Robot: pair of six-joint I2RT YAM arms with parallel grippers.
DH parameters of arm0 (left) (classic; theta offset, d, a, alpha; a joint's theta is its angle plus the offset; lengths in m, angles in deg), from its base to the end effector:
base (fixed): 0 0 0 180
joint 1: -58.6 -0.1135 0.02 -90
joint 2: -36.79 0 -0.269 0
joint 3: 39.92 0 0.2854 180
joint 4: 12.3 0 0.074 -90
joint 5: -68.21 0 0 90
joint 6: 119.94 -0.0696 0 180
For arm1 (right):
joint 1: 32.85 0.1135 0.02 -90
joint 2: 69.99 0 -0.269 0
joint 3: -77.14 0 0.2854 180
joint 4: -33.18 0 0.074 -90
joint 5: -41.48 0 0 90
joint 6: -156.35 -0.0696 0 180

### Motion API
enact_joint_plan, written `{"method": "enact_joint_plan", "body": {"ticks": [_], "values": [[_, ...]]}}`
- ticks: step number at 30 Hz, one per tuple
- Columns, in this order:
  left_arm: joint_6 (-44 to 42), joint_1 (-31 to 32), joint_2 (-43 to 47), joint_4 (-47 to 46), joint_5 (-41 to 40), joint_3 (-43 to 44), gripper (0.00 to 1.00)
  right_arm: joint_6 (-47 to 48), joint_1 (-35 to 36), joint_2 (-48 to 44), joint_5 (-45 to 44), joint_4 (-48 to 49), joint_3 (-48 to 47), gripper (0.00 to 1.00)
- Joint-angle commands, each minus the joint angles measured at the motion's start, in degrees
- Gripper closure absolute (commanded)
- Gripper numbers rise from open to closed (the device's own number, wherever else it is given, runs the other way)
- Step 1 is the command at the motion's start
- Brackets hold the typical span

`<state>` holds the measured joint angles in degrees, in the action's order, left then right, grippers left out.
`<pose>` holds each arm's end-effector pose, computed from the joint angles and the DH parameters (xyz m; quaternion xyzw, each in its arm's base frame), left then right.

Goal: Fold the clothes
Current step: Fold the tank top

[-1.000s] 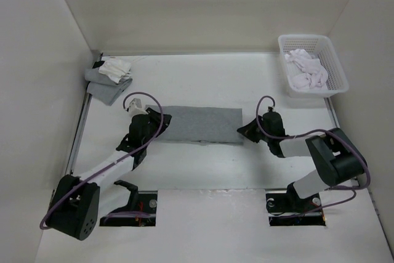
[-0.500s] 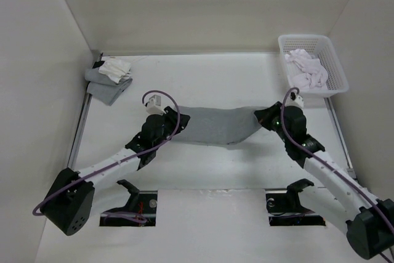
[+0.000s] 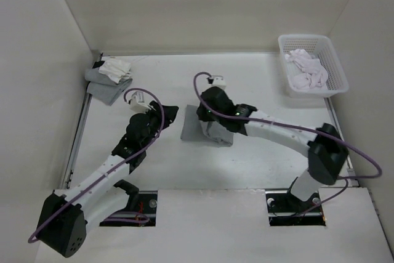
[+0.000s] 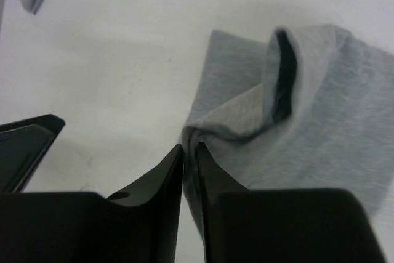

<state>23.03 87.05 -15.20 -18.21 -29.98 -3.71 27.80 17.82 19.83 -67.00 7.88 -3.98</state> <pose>0.2419 -0.1198 0.2233 -0.2070 0.7362 -0.3773 0.5223 0.2816 0.3088 0.2610 -0.0170 0.8746 0.2245 0.4294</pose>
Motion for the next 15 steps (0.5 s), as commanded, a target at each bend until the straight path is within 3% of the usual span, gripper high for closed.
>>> {"method": "enact_joint_plan", "body": {"ticks": [1,5,8,10,12,15], "values": [[-0.59,-2.99,3.99,1.51,1.85,-0.96,0.66,-0.12,3.41,8.94,-1.21,-2.39,-8.41,0.77],[-0.50,-7.56,7.68,3.80,2.56,-1.40,0.66,-0.65,6.40,15.38,0.72,-2.66,-15.47,0.60],[-0.94,-8.45,7.08,4.42,3.70,-0.52,0.65,-1.27,6.58,11.45,0.73,0.58,-11.80,0.51],[-0.94,-7.40,4.63,3.72,3.97,-0.08,0.64,-1.09,6.15,6.27,0.99,5.15,-5.49,0.50],[-0.94,-5.13,1.29,2.58,3.53,0.36,0.64,-1.01,3.96,1.86,0.99,8.67,0.77,0.58],[-0.94,-1.08,-4.68,-1.54,2.30,0.88,0.64,-1.01,-0.43,-0.79,3.43,11.32,6.93,0.81]]}}
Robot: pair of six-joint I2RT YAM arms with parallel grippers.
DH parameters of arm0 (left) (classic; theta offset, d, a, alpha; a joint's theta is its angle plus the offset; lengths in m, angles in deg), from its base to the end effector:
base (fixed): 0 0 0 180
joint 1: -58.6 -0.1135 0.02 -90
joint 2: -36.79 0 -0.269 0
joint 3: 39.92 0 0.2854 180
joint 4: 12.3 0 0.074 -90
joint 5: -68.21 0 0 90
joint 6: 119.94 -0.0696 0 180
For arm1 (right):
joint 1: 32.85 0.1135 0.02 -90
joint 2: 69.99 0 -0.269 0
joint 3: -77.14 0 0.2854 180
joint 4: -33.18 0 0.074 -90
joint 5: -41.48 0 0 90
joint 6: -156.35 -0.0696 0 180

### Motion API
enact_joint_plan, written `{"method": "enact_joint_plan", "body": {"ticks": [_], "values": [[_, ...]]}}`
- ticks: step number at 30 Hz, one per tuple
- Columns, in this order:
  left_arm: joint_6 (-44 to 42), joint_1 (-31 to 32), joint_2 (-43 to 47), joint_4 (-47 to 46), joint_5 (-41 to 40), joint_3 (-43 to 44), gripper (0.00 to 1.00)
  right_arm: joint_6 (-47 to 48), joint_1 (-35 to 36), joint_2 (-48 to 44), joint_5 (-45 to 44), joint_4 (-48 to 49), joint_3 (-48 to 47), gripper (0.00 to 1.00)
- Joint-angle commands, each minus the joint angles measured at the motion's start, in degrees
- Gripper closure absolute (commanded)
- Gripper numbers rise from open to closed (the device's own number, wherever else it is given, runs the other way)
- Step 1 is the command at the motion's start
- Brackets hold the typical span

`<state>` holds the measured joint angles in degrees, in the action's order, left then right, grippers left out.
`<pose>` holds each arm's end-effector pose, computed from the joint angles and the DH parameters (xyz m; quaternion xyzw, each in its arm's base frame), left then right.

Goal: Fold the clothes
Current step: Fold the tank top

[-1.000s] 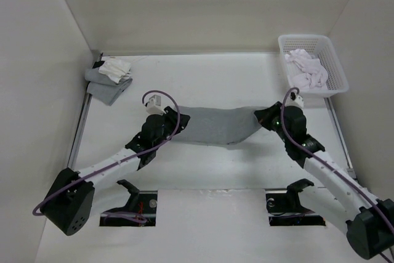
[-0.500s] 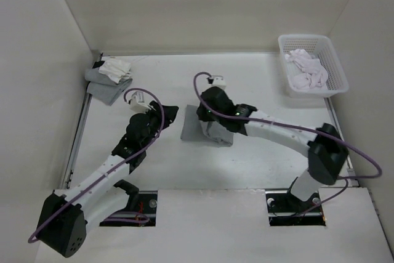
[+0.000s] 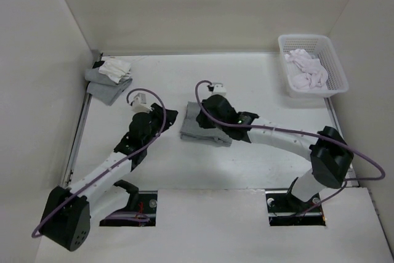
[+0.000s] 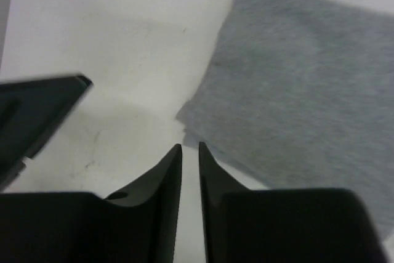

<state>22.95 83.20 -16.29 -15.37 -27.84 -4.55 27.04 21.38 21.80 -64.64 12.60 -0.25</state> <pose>0.2475 -0.1052 0.2055 -0.2244 0.7585 -0.3494 0.5022 0.2613 0.3297 0.2306 -0.0498 0.8791 0.2480 0.4039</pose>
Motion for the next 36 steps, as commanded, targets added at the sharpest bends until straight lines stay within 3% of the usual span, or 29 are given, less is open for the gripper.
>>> {"method": "enact_joint_plan", "body": {"ticks": [1,3,9,17,23,28,33,36], "values": [[-0.85,4.08,-5.96,-5.79,-0.19,2.24,0.65,-0.07,-5.32,-2.58,3.09,6.69,3.81,0.87],[-1.38,6.54,-11.14,-8.17,-0.37,3.82,0.67,0.11,-6.73,-2.32,5.21,7.30,5.13,0.94],[-2.35,9.02,-25.91,-12.57,-1.16,6.20,0.77,-1.47,-8.75,-3.55,5.31,14.06,15.14,0.94],[0.38,7.44,-30.77,-12.75,0.42,2.07,0.81,-3.93,-8.67,-5.13,5.05,18.11,23.94,0.94],[0.38,5.94,-23.24,-10.47,0.68,0.84,0.73,-2.97,-8.58,-7.14,5.75,18.03,25.62,0.88],[-4.70,6.82,-10.58,-3.28,-3.61,4.78,0.64,0.10,-9.37,-17.67,5.13,17.24,26.49,0.64],[-11.91,7.96,-2.22,6.57,-10.82,10.58,0.55,2.83,-12.18,-29.89,3.82,17.94,31.14,0.48],[-15.00,8.22,0.60,11.84,-12.58,13.22,0.49,3.01,-13.32,-36.05,2.41,19.34,36.06,0.44]]}}
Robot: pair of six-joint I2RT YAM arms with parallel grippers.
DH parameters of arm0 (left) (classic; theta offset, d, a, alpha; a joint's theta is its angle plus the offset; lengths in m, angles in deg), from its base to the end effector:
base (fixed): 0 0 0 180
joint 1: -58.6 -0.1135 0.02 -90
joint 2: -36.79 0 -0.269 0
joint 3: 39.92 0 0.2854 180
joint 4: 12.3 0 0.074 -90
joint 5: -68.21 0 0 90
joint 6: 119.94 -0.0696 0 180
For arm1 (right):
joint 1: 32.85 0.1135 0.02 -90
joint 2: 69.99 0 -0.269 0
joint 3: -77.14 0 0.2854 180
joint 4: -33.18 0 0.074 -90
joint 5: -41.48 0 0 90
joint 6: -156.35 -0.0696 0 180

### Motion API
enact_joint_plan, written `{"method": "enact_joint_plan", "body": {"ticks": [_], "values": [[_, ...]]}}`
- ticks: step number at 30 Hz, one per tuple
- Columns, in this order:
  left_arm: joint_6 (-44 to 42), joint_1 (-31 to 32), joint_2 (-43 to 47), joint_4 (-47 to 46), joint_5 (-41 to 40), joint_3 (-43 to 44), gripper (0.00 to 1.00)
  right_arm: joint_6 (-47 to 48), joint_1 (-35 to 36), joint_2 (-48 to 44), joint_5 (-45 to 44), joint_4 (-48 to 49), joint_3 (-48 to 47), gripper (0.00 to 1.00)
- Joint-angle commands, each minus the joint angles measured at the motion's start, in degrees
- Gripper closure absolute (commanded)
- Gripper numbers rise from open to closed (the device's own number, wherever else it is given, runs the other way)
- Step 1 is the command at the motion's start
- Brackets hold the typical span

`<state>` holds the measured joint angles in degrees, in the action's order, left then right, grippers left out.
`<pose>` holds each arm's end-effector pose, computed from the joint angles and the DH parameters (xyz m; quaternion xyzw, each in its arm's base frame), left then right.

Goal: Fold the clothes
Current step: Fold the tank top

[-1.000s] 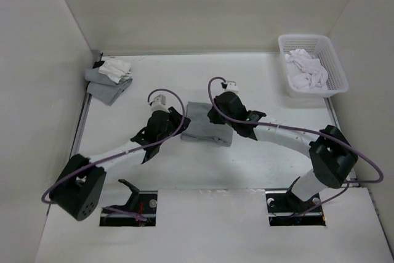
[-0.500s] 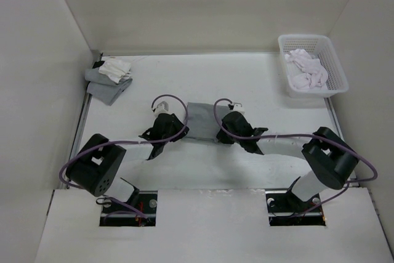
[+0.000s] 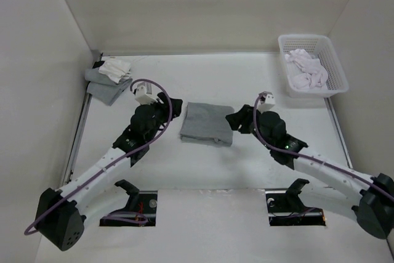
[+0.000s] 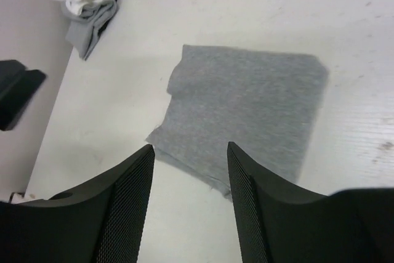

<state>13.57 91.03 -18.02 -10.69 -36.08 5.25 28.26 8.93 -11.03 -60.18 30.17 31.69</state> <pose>0.2498 -0.1384 0.2580 -0.1526 0.7558 -0.3115 0.5554 0.2294 0.1861 0.2369 0.0351 0.7988 0.3196 0.5086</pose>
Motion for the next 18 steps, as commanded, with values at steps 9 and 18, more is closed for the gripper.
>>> {"method": "enact_joint_plan", "body": {"ticks": [9,18], "values": [[-5.28,-2.41,-1.08,14.74,-4.18,5.90,0.43,-1.37,-1.22,-15.88,-14.69,3.18,15.47,0.36],[-4.92,-3.03,-5.13,11.67,-4.26,4.14,0.45,-1.46,-5.52,-16.25,-17.35,7.13,21.19,0.35]]}}
